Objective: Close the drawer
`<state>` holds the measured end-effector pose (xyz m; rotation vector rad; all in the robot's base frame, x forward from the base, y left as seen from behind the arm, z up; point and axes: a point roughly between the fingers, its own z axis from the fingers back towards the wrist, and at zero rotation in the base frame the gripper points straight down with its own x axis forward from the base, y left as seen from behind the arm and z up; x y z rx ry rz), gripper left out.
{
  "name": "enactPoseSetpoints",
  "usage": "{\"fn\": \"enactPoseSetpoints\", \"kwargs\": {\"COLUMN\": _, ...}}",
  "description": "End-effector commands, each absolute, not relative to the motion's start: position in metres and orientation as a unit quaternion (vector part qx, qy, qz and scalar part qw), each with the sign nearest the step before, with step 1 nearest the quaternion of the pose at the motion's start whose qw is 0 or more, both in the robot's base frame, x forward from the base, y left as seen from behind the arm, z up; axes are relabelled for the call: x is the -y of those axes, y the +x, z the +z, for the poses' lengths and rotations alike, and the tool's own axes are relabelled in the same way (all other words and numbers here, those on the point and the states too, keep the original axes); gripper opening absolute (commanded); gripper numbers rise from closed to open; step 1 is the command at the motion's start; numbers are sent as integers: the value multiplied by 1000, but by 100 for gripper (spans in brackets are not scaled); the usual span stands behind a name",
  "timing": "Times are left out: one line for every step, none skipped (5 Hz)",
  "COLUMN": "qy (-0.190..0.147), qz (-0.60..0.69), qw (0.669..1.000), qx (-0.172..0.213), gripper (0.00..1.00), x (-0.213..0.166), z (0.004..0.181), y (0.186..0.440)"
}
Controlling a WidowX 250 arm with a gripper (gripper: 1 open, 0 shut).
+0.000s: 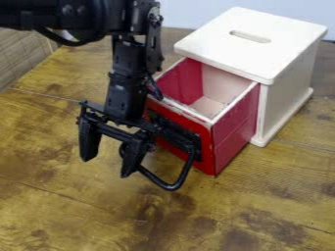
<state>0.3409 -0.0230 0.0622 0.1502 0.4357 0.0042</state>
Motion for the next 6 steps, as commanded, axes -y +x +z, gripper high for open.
{"fn": "enactPoseSetpoints", "kwargs": {"qy": 78, "qz": -25, "qw": 982, "qx": -172, "gripper": 100, "x": 44, "z": 73, "y": 363}}
{"fn": "enactPoseSetpoints", "kwargs": {"qy": 79, "qz": -22, "qw": 981, "qx": -175, "gripper": 100, "x": 42, "z": 68, "y": 368}}
{"fn": "enactPoseSetpoints", "kwargs": {"qy": 80, "qz": -17, "qw": 981, "qx": -177, "gripper": 100, "x": 40, "z": 65, "y": 373}}
{"fn": "enactPoseSetpoints", "kwargs": {"qy": 78, "qz": -8, "qw": 980, "qx": -185, "gripper": 100, "x": 45, "z": 67, "y": 378}}
{"fn": "enactPoseSetpoints", "kwargs": {"qy": 75, "qz": 6, "qw": 979, "qx": -191, "gripper": 100, "x": 49, "z": 64, "y": 374}}
{"fn": "enactPoseSetpoints", "kwargs": {"qy": 72, "qz": 23, "qw": 977, "qx": -202, "gripper": 100, "x": 52, "z": 60, "y": 369}}
